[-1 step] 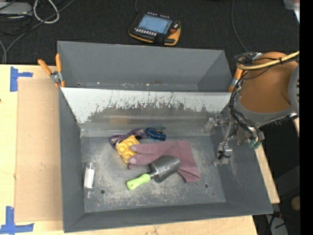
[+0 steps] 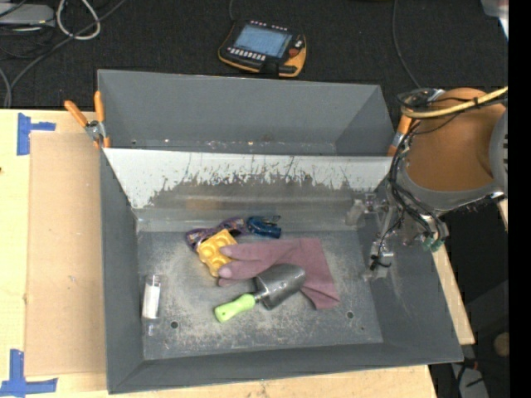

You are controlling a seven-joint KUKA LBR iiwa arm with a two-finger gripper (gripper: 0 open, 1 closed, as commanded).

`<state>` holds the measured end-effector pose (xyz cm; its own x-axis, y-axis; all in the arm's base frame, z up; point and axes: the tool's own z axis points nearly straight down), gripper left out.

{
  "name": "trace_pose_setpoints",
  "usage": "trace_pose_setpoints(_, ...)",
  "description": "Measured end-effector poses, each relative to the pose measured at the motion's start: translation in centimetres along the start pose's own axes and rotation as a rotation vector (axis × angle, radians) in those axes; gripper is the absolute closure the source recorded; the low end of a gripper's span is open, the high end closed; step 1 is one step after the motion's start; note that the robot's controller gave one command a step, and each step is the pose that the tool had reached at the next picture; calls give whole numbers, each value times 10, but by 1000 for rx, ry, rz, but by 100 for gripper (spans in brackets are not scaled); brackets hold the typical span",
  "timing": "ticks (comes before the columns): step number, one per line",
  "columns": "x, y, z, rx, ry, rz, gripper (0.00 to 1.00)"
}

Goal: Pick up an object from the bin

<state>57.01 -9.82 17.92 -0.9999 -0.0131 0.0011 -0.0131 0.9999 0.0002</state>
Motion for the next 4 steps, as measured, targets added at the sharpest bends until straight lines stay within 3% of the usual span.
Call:
trace_pose_setpoints(1, 11, 67, 84, -3, 8, 13, 0)
trace_pose_setpoints(2, 12, 41, 93, 1, -7, 202, 100)
trace_pose_setpoints(4, 12, 41, 93, 2, -7, 200, 100)
